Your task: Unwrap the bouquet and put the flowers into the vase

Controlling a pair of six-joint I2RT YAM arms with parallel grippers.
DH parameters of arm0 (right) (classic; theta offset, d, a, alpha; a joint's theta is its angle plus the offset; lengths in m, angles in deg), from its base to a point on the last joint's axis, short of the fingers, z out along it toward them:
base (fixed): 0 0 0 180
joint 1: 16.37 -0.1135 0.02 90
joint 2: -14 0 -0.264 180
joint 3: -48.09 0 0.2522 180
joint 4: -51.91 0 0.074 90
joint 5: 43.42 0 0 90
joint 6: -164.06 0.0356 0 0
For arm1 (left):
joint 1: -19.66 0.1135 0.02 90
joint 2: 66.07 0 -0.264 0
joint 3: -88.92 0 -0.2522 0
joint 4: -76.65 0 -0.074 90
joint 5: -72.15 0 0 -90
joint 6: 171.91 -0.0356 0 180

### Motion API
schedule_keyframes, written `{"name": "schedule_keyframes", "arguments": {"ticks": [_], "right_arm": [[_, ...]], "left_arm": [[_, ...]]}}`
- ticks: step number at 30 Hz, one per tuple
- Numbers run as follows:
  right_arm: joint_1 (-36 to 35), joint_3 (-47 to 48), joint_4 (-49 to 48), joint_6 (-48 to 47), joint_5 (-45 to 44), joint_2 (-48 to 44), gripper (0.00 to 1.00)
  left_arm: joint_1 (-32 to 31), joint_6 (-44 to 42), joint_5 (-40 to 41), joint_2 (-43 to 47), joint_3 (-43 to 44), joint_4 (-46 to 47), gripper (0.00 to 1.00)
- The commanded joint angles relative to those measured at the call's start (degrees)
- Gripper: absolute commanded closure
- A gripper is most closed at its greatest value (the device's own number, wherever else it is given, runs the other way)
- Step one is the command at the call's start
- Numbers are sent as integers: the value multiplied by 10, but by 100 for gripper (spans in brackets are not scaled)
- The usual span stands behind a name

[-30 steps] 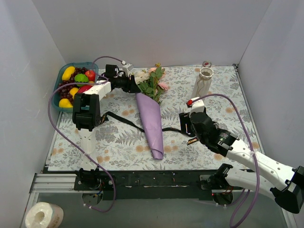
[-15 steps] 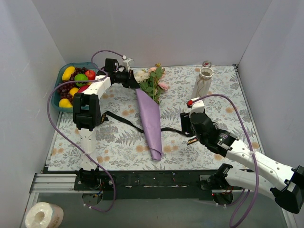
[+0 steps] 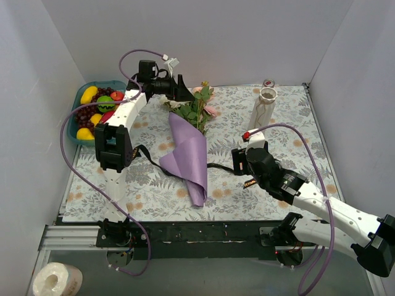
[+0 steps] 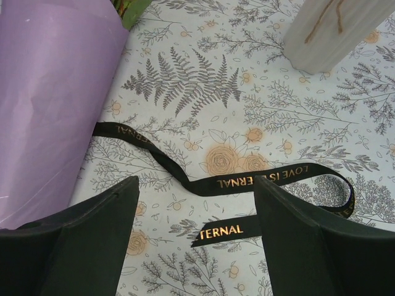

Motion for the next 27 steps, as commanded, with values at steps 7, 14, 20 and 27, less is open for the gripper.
{"name": "schedule_keyframes", "arguments": {"ticks": [7,14,20,27], "right_arm": [[-3,2,-17,7,-8,-15,15],[-3,-2,-2,-9,-18,-36,13],[-3,2,1,-13,-12,-44,12],[-3,11,-3,-15,1,-44,13]], "left_arm": [[3,-55,71,138,-80,-67,2],[23,-239,62,204,-270,-188,2],[24,-328,23,247,-374,-245,2],[27,-329,31,237,-409,-208,2]]}}
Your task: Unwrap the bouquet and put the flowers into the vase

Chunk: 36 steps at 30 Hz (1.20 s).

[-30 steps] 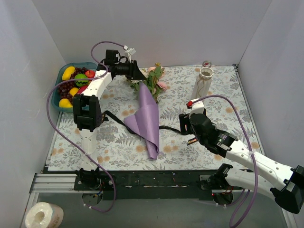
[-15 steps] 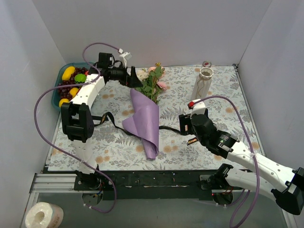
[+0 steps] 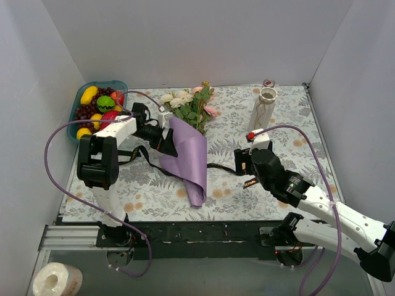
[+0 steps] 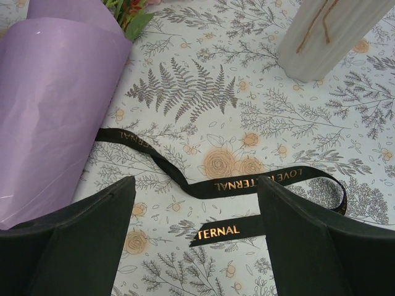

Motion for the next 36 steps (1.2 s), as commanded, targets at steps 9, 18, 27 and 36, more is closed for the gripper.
{"name": "schedule_keyframes", "arguments": {"ticks": [9,18,27,36], "right_arm": [[-3,11,-9,-10,4,-10,14],[-3,18,-12,-13,3,-14,15],[-3,39,-8,-16,-4,-12,16],[-3,54,-4,-29,-26,-33,17]], "left_arm": [[3,-1,-13,30,-1,76,3],[1,-18,11,11,-19,62,8],[-2,-67,-120,-3,69,-71,9],[-13,-73,-157,-17,114,-121,11]]}}
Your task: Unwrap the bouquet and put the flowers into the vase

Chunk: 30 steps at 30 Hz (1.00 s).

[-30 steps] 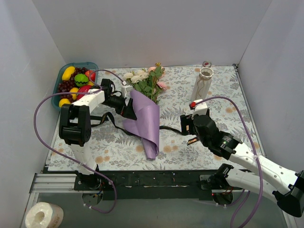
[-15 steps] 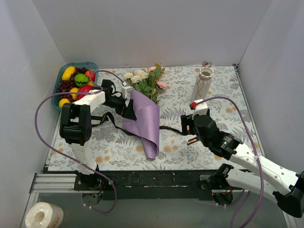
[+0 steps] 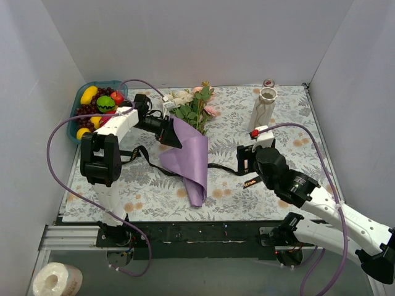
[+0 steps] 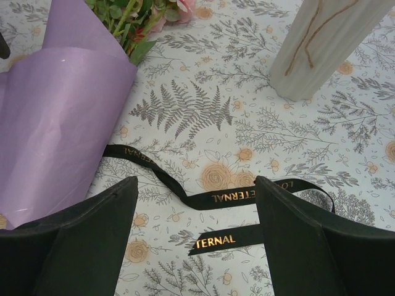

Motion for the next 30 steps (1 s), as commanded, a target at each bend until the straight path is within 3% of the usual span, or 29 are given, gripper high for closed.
{"name": "schedule_keyframes", "arguments": {"ticks": [1,5,8,10,13,18,20,22,27,30], "right_arm": [[-3,30,-6,-14,-23,-22,17],[-3,27,-7,-13,-20,-31,17],[-3,24,-7,-12,-13,-33,17],[-3,19,-12,-8,-6,-37,17],[-3,15,-14,-7,-3,-39,18],[-3,15,-14,-5,1,-39,18],[-3,15,-14,-3,-1,-41,19],[-3,14,-15,-2,-1,-39,21],[-3,15,-14,6,9,-32,25],[-3,15,-12,7,9,-31,27]], "left_arm": [[-4,-21,-19,9,8,-35,11],[2,-19,17,15,23,-39,11],[46,10,49,26,-1,29,9],[76,-9,70,14,-2,20,10],[81,-52,75,-15,-7,-21,10],[65,-42,94,1,-89,37,14],[58,-56,88,-5,-92,26,20],[49,-62,82,-13,-90,16,32],[42,-48,78,-13,-92,41,39],[39,-59,70,-15,-79,25,49]]}}
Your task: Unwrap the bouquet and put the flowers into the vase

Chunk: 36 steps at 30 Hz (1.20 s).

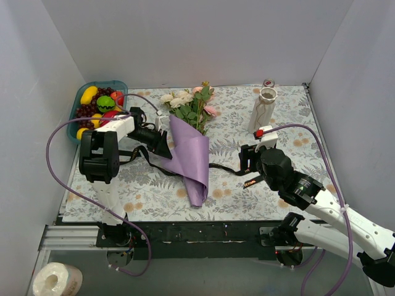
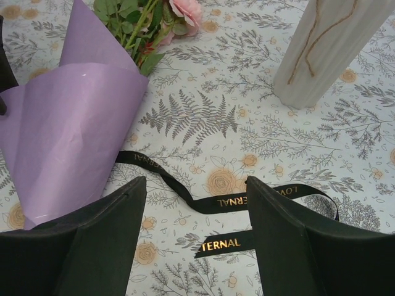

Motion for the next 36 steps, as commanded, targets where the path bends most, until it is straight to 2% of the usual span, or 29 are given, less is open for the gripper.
{"name": "schedule_keyframes", "arguments": {"ticks": [1,3,6,11,15,19,23,24,25,26,28,29,31,32,36], "right_arm": [[-3,13,-13,7,3,0,28],[-3,13,-13,7,-1,1,29],[-3,13,-11,12,-4,3,30],[-3,13,-10,19,-10,2,31],[-3,21,-5,14,-19,0,31],[-3,32,1,7,-32,0,31],[-3,46,15,3,-47,-2,30],[-3,49,17,0,-53,-4,29],[-3,52,20,-1,-57,-6,27],[-3,54,25,-3,-67,-11,25],[-3,61,27,-14,-75,-22,20],[-3,66,32,-18,-78,-25,17],[-1,78,40,-25,-87,-33,16],[-2,82,42,-30,-92,-36,15],[-2,87,48,-40,-100,-48,14]], "left_arm": [[-1,-21,-23,6,17,-13,57],[-1,-35,-32,6,28,-29,65],[-5,-37,-39,9,45,-56,100],[-31,5,-64,27,80,-60,100],[-84,40,-84,35,127,-58,100],[-140,94,-87,23,214,-42,99],[-209,135,-69,-29,318,-46,82],[-219,142,-60,-40,348,-56,73],[-228,149,-50,-53,371,-62,41],[-238,154,-47,-63,413,-66,35],[-240,177,-39,-79,435,-60,25],[-239,184,-28,-81,438,-54,17],[-239,182,6,-74,431,-38,13],[-238,182,13,-69,424,-33,2],[-237,208,24,-59,395,-3,2]]}}
